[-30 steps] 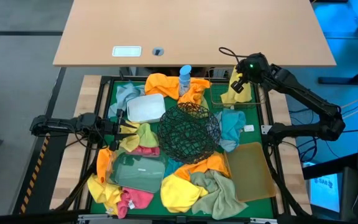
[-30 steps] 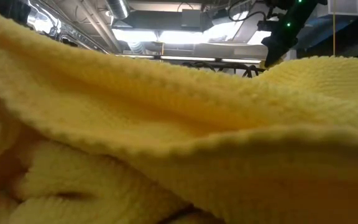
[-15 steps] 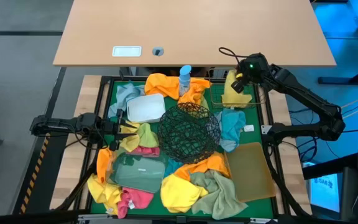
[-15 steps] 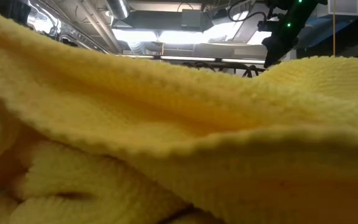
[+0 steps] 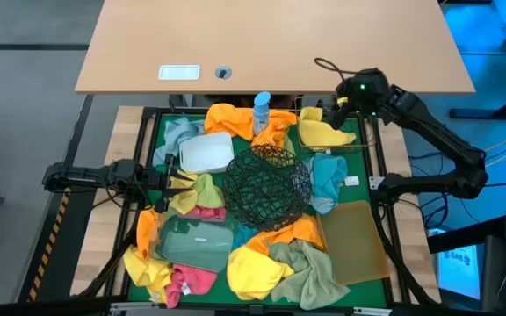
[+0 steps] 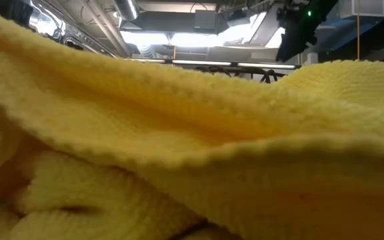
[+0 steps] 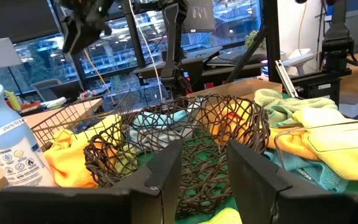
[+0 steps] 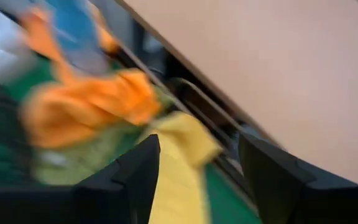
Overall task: Sort microfiber towel by color & place in baskets
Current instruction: Put the orange microfiber towel into the circle wire basket
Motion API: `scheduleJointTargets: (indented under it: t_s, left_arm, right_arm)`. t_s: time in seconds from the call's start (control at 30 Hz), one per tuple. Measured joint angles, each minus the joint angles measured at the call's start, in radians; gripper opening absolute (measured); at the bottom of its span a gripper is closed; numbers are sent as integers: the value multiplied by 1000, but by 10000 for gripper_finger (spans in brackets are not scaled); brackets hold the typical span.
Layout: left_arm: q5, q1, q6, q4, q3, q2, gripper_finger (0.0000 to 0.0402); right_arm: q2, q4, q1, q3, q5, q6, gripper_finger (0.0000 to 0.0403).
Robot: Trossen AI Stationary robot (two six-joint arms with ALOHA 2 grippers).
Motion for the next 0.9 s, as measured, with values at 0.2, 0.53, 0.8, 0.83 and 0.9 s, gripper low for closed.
scheduleJointTargets:
  t_s: [0.2, 0.53, 0.8, 0.83, 0.9]
  left_arm:
    - [0, 0, 0, 0, 0, 0, 121]
    - [-3, 0, 0, 0, 0, 0, 121]
    - [-6, 0, 0, 0, 0, 0, 121]
    - [-6, 0, 0, 0, 0, 0, 121]
    - [-6, 0, 0, 0, 0, 0, 121]
  right_arm:
    - [-1, 52, 2, 28, -254, 29, 218]
    - [54, 203, 189, -4, -275, 30, 218]
    - [209, 250, 289, -5, -151, 32, 218]
    - [231, 255, 291, -5, -145, 31, 218]
    - [278, 260, 294, -5, -144, 32, 218]
